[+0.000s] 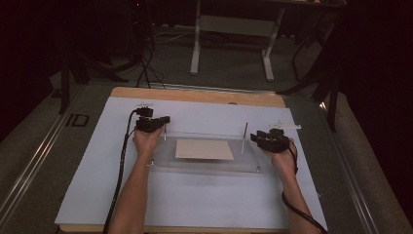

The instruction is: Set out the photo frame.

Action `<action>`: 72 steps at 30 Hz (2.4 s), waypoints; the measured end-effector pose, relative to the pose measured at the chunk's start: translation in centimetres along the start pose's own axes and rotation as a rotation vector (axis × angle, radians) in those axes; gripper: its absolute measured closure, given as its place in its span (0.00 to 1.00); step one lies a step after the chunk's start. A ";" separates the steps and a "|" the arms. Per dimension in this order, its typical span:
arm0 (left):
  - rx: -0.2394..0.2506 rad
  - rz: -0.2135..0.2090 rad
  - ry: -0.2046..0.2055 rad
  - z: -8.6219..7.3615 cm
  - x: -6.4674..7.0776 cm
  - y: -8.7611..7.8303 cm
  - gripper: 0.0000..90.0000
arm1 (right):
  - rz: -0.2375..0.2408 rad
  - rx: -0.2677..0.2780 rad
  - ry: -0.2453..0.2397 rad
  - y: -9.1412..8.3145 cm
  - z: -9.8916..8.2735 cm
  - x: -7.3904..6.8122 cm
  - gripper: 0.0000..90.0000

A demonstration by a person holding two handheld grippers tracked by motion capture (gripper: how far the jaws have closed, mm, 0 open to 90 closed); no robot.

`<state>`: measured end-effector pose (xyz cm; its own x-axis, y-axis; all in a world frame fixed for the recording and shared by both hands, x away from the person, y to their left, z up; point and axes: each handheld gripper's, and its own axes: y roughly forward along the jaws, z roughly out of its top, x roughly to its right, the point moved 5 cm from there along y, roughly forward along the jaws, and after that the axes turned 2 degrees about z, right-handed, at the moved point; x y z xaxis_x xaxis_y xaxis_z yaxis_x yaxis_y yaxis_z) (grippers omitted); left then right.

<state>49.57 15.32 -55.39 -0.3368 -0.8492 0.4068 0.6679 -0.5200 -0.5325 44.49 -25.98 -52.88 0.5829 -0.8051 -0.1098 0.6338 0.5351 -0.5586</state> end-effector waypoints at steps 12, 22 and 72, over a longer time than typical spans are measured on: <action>-0.001 -0.002 -0.009 0.0 0.0 0.0 0.94 | -0.008 0.016 -0.046 -1.5 -1.6 -0.5 0.65; -0.003 -0.006 -0.016 0.0 0.0 0.0 0.93 | -0.003 0.000 -0.073 -1.6 -2.2 -0.9 0.64; -0.016 -0.032 -0.061 0.1 -0.2 0.1 0.92 | 0.144 0.069 -0.354 -2.6 -2.9 -4.1 0.46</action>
<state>49.80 15.46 -55.50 -0.3164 -0.8251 0.4680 0.6462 -0.5487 -0.5304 39.01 -24.81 -53.36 0.8000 -0.5890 0.1142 0.5585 0.6616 -0.5003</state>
